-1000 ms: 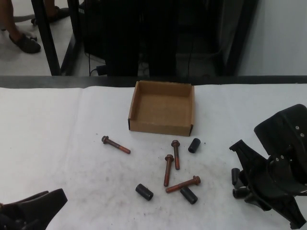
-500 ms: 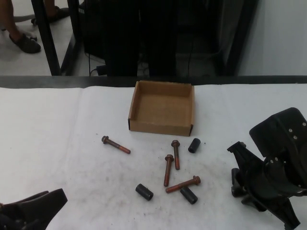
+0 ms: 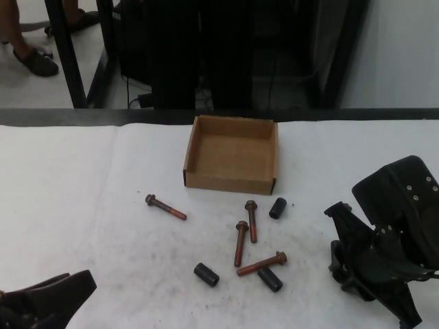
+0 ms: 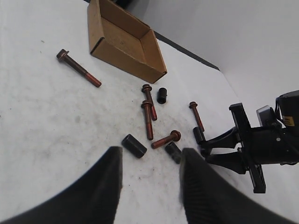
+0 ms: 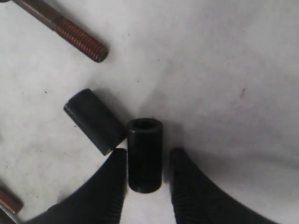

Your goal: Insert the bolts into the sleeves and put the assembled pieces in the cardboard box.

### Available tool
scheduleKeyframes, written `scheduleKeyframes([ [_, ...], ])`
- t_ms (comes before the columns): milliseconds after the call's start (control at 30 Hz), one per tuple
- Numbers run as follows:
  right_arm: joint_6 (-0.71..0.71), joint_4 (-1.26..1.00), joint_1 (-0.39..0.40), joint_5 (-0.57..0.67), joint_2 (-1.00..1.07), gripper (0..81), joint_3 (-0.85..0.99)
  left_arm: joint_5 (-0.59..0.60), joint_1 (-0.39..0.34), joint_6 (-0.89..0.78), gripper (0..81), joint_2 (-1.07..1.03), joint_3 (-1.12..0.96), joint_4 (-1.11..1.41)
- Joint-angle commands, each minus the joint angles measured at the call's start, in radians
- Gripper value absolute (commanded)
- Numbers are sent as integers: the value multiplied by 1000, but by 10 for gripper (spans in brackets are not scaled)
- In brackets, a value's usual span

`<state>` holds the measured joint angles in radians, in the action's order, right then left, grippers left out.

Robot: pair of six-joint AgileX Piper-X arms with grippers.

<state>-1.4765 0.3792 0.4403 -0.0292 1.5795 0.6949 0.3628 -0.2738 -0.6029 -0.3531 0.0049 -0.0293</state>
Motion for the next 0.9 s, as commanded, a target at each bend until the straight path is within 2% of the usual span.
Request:
scheduleKeyframes([
  [0, -34, 21, -4, 35, 43, 312, -5, 6, -4, -3, 384, 0, -12, 12],
  [100, -36, 21, -4, 47, 52, 303, -5, 6, -4, -3, 384, 0, -12, 12],
  [133, -36, 21, -4, 47, 52, 276, -5, 6, -4, -3, 384, 0, -12, 12],
  [267, 2, 9, -4, 56, 45, 26, -5, 6, -4, 1, 384, 0, -12, 12],
  [300, 27, 4, -4, 61, 41, 2, -5, 6, -4, 6, 384, 0, -12, 12],
  [433, 105, -2, -4, 69, -8, 3, -5, 6, -4, 33, 384, 0, -12, 15],
  [533, 224, 3, -4, 74, -73, 3, -5, 4, -4, 67, 384, 0, -23, 18],
  [700, 400, 60, -4, 96, -228, 3, -5, -2, -6, 96, 361, 0, -90, 16],
  [867, 518, 114, -4, 136, -411, 3, -5, -32, -6, 121, 358, -9, -191, -73],
])
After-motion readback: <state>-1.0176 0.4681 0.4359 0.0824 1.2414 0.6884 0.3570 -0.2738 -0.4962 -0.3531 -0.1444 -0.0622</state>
